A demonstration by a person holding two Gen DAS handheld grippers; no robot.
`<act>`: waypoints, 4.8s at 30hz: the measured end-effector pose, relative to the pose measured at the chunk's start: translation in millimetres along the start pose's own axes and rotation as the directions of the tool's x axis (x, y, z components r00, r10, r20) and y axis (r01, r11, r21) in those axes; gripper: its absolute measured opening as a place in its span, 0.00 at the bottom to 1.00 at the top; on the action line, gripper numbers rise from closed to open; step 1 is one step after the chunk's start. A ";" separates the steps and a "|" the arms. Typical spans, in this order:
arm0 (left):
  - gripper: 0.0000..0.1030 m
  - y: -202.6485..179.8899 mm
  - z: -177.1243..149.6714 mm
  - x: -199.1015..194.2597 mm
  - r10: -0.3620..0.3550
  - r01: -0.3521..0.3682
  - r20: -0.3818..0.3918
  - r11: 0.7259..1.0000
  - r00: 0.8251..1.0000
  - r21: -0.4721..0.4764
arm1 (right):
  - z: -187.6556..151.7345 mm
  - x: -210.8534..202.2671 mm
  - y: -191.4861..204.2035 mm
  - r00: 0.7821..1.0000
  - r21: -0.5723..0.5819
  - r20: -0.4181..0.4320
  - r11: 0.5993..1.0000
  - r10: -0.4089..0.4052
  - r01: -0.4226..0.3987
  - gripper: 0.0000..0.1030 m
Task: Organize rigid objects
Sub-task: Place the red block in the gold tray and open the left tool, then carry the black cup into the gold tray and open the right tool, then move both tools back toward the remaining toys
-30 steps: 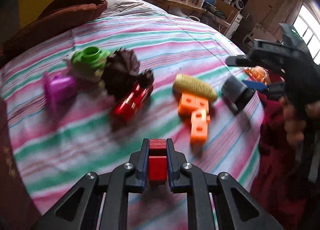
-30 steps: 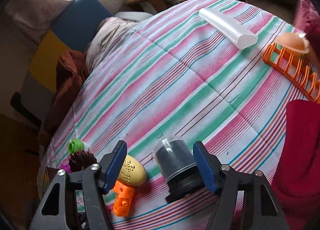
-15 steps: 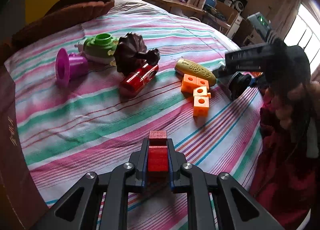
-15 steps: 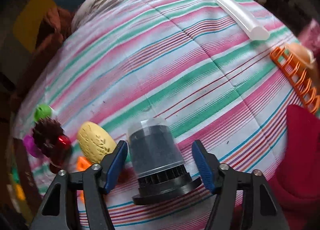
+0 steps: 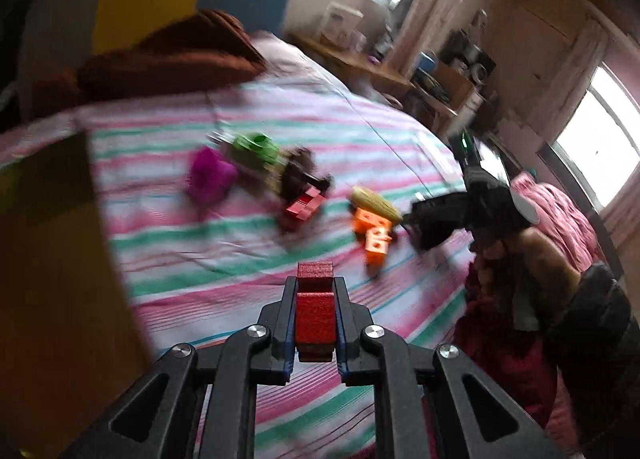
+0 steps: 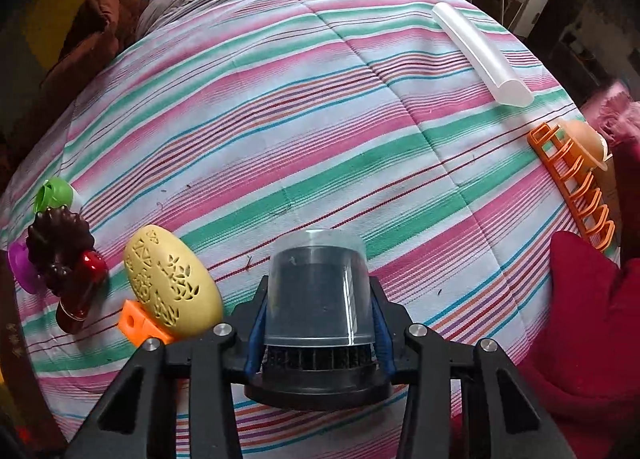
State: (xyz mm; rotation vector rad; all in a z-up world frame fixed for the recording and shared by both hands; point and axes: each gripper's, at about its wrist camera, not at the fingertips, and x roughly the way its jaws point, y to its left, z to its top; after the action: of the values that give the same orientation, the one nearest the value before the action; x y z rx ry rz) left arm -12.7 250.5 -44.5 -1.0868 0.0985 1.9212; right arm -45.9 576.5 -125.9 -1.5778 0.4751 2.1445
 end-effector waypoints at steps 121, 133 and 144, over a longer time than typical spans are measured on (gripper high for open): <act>0.27 158.7 -108.0 -207.4 0.696 -0.633 0.113 0.699 0.709 -0.333 | -200.6 -151.1 347.1 0.771 -0.768 -0.068 0.460 0.633 -0.446 0.73; 0.28 120.7 -83.0 -181.9 0.672 -0.646 0.153 0.739 0.724 -0.191 | -124.2 -159.1 274.3 0.796 -0.734 0.121 0.593 0.592 -0.329 0.74; 0.28 91.8 -59.7 -152.9 0.643 -0.642 0.166 0.764 0.748 -0.065 | -40.6 -147.5 191.0 0.829 -0.613 0.285 0.756 0.481 -0.228 0.75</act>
State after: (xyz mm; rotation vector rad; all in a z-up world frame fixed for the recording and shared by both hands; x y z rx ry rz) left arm -9.3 67.5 -1.7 -0.9406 0.4190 2.6346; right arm -76.6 373.2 6.7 -1.2573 -0.0158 3.0543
